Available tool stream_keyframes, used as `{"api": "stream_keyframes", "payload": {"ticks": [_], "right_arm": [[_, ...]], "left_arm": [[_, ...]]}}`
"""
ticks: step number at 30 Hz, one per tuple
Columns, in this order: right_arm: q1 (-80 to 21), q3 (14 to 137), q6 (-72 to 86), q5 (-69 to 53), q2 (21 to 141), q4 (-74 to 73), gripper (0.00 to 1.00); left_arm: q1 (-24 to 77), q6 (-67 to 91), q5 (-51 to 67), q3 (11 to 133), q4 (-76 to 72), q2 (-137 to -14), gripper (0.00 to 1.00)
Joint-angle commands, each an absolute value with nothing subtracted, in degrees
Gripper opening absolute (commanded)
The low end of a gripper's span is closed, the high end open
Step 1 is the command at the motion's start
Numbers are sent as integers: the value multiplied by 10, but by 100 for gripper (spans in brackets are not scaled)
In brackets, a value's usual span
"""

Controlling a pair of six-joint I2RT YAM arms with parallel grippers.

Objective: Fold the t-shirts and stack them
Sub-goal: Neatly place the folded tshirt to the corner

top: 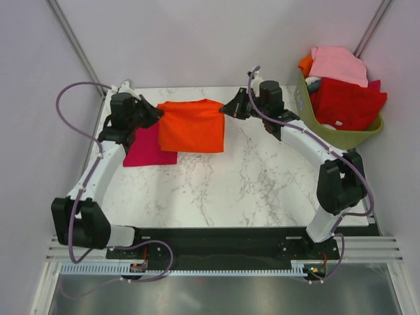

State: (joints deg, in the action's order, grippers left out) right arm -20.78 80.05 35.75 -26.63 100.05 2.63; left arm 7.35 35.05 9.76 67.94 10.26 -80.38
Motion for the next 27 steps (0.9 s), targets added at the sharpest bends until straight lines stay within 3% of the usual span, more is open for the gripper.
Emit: {"api": "stream_keyframes", "payload": {"ticks": [1, 5, 14, 27], "right_arm": [[-263, 801, 351, -248, 971, 38, 0], [-319, 830, 359, -222, 990, 36, 0], [-404, 922, 374, -189, 1108, 33, 0], [-432, 1055, 380, -166, 1251, 13, 0]], "left_arm": [[41, 321, 49, 644, 157, -729, 2], [-37, 329, 38, 623, 197, -706, 2], [-102, 334, -20, 627, 235, -750, 2], [-129, 326, -91, 688, 242, -832, 2]]}}
